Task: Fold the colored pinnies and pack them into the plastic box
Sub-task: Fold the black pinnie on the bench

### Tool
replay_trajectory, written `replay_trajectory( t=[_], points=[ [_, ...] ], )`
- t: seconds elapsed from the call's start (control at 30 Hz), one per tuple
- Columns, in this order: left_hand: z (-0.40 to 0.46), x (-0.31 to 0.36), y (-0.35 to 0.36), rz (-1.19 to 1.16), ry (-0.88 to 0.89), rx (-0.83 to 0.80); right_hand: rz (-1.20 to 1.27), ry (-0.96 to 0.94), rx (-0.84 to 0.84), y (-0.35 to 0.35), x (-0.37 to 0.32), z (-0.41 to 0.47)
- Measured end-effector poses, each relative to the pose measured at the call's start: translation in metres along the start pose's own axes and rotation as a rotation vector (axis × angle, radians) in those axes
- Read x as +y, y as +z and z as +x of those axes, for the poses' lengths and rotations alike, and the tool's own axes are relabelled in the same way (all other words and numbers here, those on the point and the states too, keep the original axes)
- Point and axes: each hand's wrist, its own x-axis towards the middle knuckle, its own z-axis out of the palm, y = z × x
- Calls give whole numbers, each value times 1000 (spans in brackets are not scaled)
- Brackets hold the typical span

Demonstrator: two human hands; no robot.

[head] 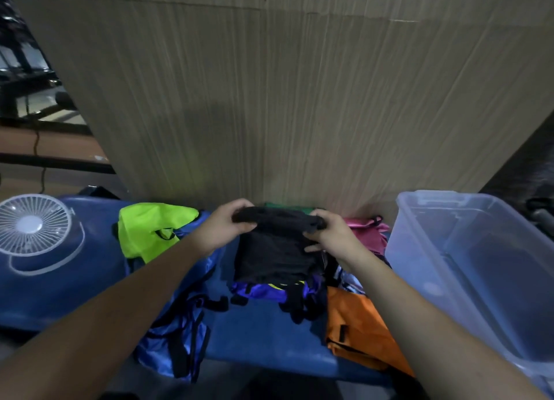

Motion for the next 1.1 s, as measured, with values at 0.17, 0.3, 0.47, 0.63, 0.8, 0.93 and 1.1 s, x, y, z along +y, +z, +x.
replay_trajectory(
  t=[0.17, 0.3, 0.47, 0.63, 0.8, 0.93, 1.1],
  points=[
    [-26, -14, -2, 111, 159, -108, -178, -110, -18, -4, 11, -19],
    [-42, -24, 0, 338, 243, -152, -391, -212, -19, -8, 16, -29],
    [-67, -27, 1, 380, 153, -224, -694, -243, -38, -5, 18, -45],
    [-88, -19, 6, 152, 62, -195, -937, -211, -105, -3, 12, -59],
    [-92, -27, 24, 251, -2, -25, -1004, -243, -100, 5, 8, -66],
    [-94, -30, 32, 278, -7, 44, -1027, -202, -195, 7, 19, -65],
    [-97, -20, 39, 200, -48, 54, -1100, -223, -193, 11, 26, -66]
  ],
)
